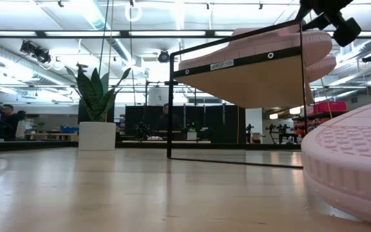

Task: Pick and place slides into the shelf
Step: Put the pink slide on the shelf

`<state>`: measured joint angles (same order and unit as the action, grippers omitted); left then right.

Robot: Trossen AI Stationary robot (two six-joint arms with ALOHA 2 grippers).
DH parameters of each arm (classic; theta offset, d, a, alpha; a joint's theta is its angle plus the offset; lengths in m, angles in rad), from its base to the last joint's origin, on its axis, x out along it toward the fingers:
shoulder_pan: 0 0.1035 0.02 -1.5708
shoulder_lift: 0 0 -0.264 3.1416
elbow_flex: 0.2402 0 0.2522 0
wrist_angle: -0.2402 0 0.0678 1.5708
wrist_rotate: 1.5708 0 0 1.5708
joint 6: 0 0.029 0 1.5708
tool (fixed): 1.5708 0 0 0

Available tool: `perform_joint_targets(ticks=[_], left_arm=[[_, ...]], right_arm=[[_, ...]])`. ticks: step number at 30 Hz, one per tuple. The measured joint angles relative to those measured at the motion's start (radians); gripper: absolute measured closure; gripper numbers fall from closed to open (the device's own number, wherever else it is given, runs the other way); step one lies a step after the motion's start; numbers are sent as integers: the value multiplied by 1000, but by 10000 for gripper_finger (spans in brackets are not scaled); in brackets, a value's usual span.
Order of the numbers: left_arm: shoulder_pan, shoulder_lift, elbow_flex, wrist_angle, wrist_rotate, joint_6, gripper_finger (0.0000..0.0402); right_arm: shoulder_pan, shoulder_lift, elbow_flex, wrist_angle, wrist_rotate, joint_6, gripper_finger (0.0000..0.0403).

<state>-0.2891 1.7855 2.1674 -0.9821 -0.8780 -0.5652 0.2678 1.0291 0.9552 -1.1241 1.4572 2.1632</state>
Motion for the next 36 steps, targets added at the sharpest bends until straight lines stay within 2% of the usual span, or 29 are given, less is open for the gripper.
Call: perform_joint_targets(ticks=[6, 19, 23, 27, 32, 36], left_arm=[[-17, 0, 0, -5, 0, 0, 167], [-30, 0, 0, -12, 0, 0, 173], [-38, 0, 0, -12, 0, 1, 173], [-42, 0, 0, -20, 0, 2, 175], [-47, 0, 0, -42, 0, 2, 173], [-52, 0, 0, -51, 0, 2, 175]], right_arm=[[-33, -6, -19, 12, -83, 15, 344], [-32, -16, -19, 138, -99, 23, 344], [-25, -14, -19, 239, -105, -2, 344], [-23, -14, -19, 389, -131, -165, 344], [-60, -38, -19, 524, -335, -433, 344], [-112, -69, -19, 634, -367, -606, 344]])
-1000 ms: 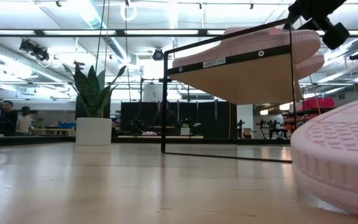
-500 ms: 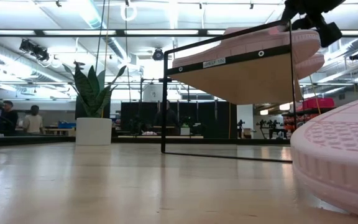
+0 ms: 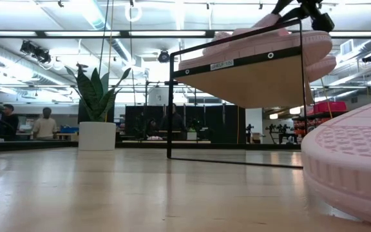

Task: Pick and place slides into the shelf
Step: Put the pink slide on the shelf

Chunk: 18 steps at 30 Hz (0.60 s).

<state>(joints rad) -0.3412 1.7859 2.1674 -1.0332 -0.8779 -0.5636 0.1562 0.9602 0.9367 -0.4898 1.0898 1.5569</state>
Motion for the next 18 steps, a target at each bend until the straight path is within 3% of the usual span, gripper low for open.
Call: perform_joint_targets(ticks=[3, 12, 18], left_arm=[[-4, 0, 0, -7, 0, 0, 179], [-11, 0, 0, -13, 0, 1, 179], [0, 0, 0, -13, 0, 1, 179]], right_arm=[[-45, -38, 0, -6, -22, -42, 344], [-230, -178, -1, -50, -217, -172, 344], [-337, -259, -111, -23, -327, -148, 345]])
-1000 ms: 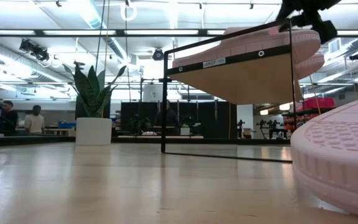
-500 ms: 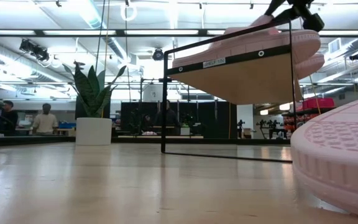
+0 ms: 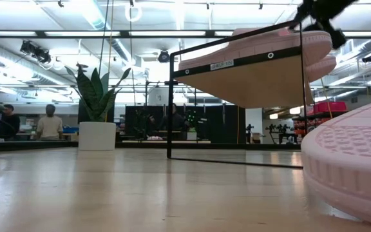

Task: Pick and place slides into the shelf
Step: Put the pink slide on the shelf

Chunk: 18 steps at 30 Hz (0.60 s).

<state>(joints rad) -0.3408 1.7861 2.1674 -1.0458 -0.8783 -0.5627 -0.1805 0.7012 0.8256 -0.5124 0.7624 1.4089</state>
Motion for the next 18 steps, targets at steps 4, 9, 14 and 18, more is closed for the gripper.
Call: perform_joint_targets(ticks=[4, 9, 14, 18], left_arm=[[23, 0, 0, 1, 0, 0, 182], [59, 0, 0, 1, 0, -1, 183], [94, 0, 0, 2, 0, -30, 183], [115, 0, 0, 2, -1, -60, 189]], right_arm=[[-47, -66, -137, 164, -64, -19, 345], [-85, -133, -304, 418, -81, 2, 345], [-94, -140, -391, 543, -45, 38, 345], [-94, -139, -404, 533, -21, 49, 345]])
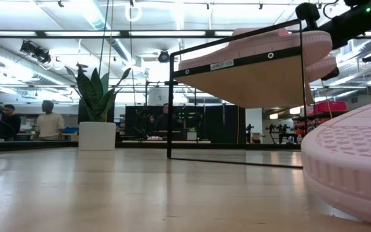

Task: Pick and place slides into the shelf
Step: Put the pink slide on the shelf

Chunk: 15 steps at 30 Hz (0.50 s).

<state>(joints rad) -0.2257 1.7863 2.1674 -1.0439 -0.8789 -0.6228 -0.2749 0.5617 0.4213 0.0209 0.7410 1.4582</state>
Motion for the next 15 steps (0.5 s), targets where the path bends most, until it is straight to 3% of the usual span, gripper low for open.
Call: perform_joint_targets(ticks=[8, 15], left_arm=[[32, 0, 0, 0, 0, -2, 188], [55, 0, 0, 0, 0, 11, 191]], right_arm=[[-22, 1, 0, -123, -46, 50, 345], [-33, 1, 0, -132, -47, 57, 345]])
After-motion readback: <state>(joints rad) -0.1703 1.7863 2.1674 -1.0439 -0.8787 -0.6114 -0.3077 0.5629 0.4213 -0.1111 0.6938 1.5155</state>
